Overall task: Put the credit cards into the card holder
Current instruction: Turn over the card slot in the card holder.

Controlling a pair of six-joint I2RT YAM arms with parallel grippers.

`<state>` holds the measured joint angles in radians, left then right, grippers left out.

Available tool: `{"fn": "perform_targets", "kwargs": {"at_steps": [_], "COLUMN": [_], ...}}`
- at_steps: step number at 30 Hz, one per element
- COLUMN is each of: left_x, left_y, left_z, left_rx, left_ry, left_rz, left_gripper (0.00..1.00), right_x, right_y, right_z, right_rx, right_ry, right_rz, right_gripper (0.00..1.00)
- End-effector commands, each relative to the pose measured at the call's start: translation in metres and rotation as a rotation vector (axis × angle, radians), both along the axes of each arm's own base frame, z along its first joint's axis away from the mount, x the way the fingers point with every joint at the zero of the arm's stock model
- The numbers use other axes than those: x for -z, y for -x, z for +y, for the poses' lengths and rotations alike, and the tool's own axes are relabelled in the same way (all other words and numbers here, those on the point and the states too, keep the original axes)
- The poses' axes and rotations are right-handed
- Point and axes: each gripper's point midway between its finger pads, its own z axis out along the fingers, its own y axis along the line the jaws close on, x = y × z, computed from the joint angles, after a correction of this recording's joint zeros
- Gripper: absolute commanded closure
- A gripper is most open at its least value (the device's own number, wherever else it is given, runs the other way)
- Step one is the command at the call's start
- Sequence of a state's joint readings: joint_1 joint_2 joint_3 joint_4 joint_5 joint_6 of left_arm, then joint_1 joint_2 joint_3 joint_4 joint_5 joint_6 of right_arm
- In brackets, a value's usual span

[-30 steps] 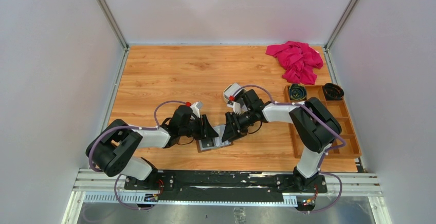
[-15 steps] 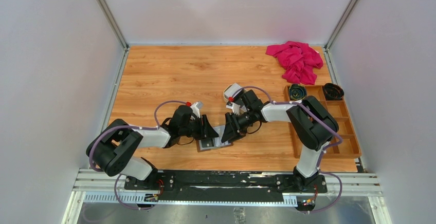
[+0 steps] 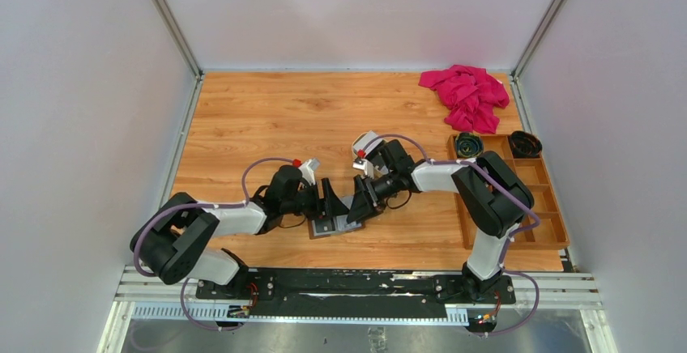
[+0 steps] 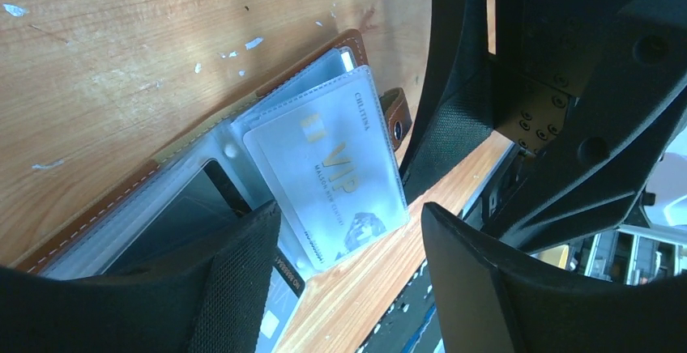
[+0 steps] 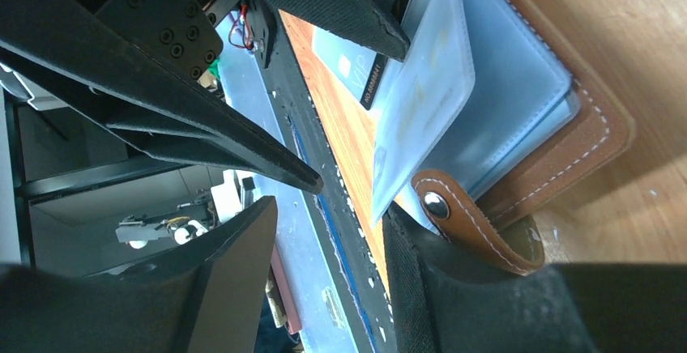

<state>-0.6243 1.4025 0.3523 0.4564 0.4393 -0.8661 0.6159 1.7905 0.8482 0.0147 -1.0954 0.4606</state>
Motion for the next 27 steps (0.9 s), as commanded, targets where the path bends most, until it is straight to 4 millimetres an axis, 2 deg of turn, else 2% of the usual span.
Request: {"fn": "perform_targets", "kwargs": {"at_steps": [1, 5, 13, 16, 21, 27], "left_x": [0.010, 0.009, 0.015, 0.013, 0.013, 0.015], "left_y": [0.006, 0.005, 0.005, 0.003, 0.003, 0.005], "left_z": [0.009, 0.008, 0.010, 0.009, 0.010, 0.015], "left_rx": [-0.016, -0.017, -0.030, -0.037, -0.042, -0.051], "left_ry": [-0.041, -0.039, -0.052, -0.049, -0.047, -0.049], "left_rz": [0.024, 0.023, 0.041, 0.039, 0.041, 0.049], "left_gripper": [0.27, 0.24, 0.25, 0.31, 0.48, 0.56], "right_x": [-0.025, -0.029, -0.033, -0.031, -0.026, -0.025], "right_y": [0.000, 0.000, -0.001, -0.002, -0.001, -0.007], "right_z": [0.012, 0.018, 0.030, 0.030, 0.031, 0.028], "right_rx": [-0.041, -0.059, -0.078, -0.074, -0.073, -0.056], "right_ry": [-0.084, -0.108, -0.140, -0.133, -0.125, -0.113], "right_rz": [-0.024, -0.013, 0.005, 0.008, 0.021, 0.004], "right_gripper": [0.46, 0.46, 0.46, 0.48, 0.49, 0.48]}}
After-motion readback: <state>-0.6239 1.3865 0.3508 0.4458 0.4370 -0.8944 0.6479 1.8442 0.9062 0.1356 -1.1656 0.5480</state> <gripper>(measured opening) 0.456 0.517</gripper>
